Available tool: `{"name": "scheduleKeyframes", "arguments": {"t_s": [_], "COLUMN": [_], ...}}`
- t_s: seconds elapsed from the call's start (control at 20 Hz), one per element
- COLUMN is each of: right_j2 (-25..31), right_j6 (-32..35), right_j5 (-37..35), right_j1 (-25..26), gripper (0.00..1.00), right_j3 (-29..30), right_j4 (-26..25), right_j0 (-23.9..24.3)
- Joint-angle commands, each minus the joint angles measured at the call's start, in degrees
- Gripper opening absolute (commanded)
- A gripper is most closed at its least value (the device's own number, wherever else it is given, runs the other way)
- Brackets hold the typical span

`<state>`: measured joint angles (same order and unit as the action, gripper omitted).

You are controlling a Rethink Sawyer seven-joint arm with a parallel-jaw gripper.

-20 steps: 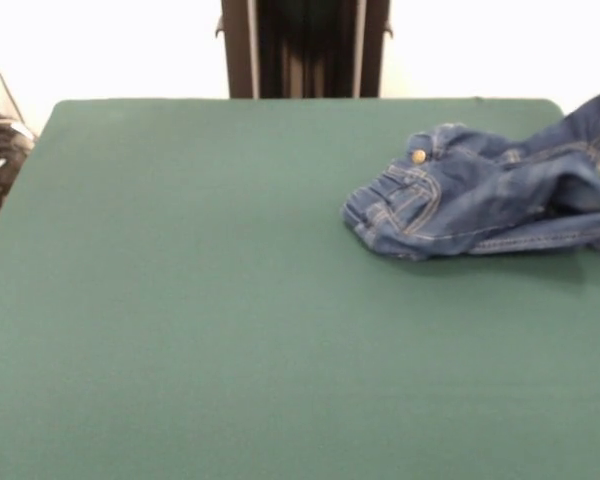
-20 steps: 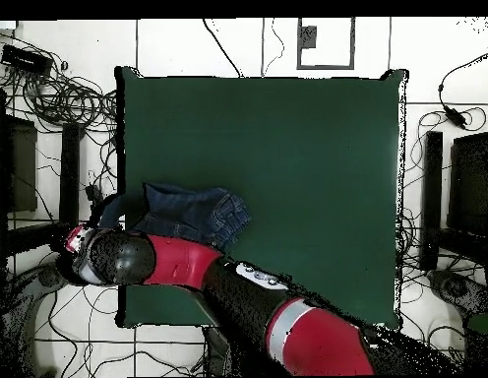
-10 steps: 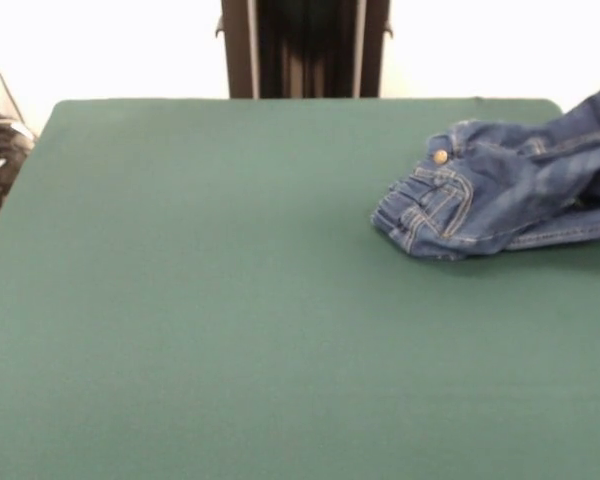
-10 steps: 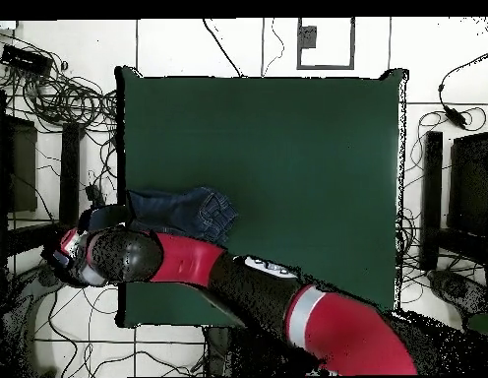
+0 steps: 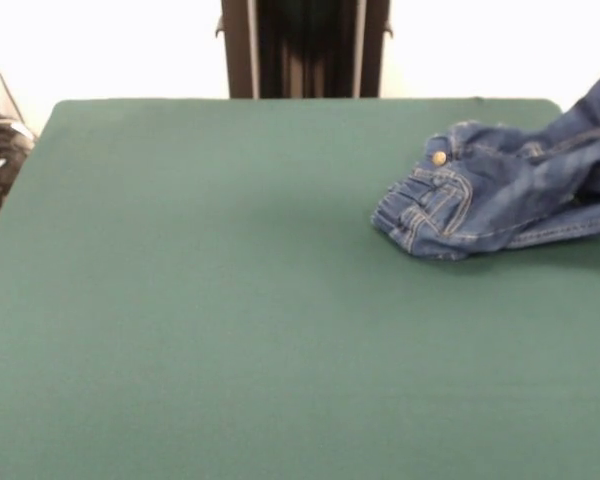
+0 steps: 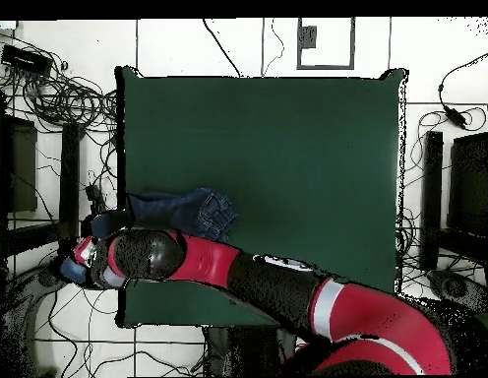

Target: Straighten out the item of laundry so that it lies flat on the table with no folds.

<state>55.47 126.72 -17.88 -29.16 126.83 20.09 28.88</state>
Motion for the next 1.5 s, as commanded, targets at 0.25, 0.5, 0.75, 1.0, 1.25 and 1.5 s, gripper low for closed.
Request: {"name": "scheduleKeyframes", "arguments": {"t_s": [0.25,0.5,0.75,1.0,1.25,1.5], "right_j2": [-3.55,-4.16,-8.17,-10.76,-23.25,-45.02], "right_j6": [-1.88,-2.05,1.23,3.85,5.34,11.71], "right_j5": [-4.80,-0.41,-1.94,-2.84,0.87,4.39], "right_j1": [4.72,5.92,2.80,-2.30,-6.16,-9.12], "gripper": [0.00,1.00,1.00,1.00,1.00,1.00], "right_j3": [0.02,-1.08,-3.47,-2.97,-5.95,-12.57], "right_j4": [-7.48,-13.02,-14.54,-15.42,-19.77,-24.22], "right_j0": [-0.35,0.84,-0.86,-1.51,-6.79,-21.05]}}
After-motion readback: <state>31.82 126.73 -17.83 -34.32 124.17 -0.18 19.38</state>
